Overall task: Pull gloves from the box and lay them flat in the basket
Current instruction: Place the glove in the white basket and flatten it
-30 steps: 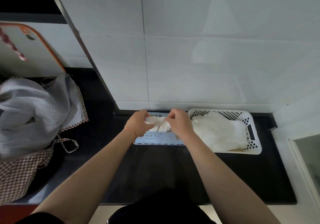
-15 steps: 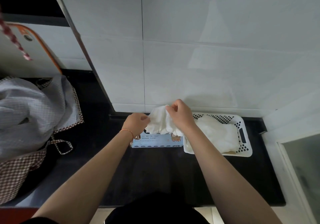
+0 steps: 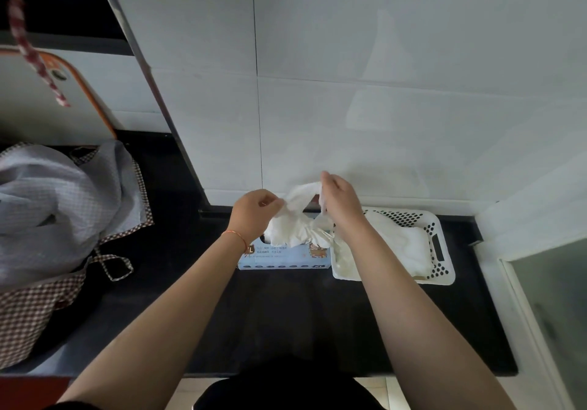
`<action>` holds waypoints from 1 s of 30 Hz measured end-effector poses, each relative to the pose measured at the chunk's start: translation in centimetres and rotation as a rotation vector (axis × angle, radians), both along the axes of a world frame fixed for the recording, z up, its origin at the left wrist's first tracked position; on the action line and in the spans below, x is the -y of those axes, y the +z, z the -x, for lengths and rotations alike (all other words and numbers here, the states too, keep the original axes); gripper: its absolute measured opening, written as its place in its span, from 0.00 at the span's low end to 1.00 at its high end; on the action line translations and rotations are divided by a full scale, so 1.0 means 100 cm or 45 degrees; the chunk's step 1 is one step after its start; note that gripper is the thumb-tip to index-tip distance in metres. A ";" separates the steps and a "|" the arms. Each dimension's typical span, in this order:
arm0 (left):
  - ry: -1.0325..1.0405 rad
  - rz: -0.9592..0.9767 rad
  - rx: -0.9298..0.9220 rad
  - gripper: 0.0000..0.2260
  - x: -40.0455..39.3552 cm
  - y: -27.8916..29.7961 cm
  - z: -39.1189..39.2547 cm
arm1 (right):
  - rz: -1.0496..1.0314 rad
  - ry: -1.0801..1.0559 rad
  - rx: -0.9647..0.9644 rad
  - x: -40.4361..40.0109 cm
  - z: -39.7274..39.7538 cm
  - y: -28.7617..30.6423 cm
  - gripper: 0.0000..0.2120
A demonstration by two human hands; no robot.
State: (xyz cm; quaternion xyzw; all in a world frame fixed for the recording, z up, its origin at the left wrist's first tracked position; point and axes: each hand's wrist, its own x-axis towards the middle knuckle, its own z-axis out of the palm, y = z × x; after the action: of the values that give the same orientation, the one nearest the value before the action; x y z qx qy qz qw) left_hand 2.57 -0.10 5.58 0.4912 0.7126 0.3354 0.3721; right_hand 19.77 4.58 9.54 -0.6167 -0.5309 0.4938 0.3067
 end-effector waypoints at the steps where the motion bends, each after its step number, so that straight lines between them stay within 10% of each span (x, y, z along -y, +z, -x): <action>1: 0.017 0.028 0.055 0.09 0.000 0.004 -0.001 | 0.021 -0.047 -0.049 -0.001 -0.003 0.002 0.22; 7: -0.079 -0.013 0.352 0.05 -0.002 0.031 -0.014 | 0.130 -0.134 -0.289 -0.001 -0.030 0.012 0.16; 11: -0.434 -0.045 0.184 0.20 0.000 0.032 -0.030 | 0.196 -0.161 -0.664 0.003 -0.046 0.017 0.10; 16: -0.219 -0.032 0.105 0.04 -0.001 0.037 -0.054 | 0.221 -0.223 -0.922 0.007 -0.068 0.037 0.04; 20: -0.054 -0.045 0.396 0.04 -0.001 0.047 -0.056 | 0.279 -0.427 -0.734 0.007 -0.095 0.036 0.05; 25: -0.138 -0.154 0.599 0.04 -0.005 0.074 -0.069 | 0.186 -0.229 0.108 0.010 -0.109 0.031 0.05; 30: -0.452 -0.066 0.154 0.05 -0.012 0.088 -0.087 | 0.013 0.274 -0.136 0.022 -0.104 0.053 0.13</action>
State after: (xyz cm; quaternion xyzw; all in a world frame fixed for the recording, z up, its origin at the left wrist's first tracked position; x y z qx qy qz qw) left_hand 11.24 1.11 14.40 0.5977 0.5822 0.3116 0.4547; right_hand 30.16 2.34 14.79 -0.5304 -0.5745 0.5587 0.2767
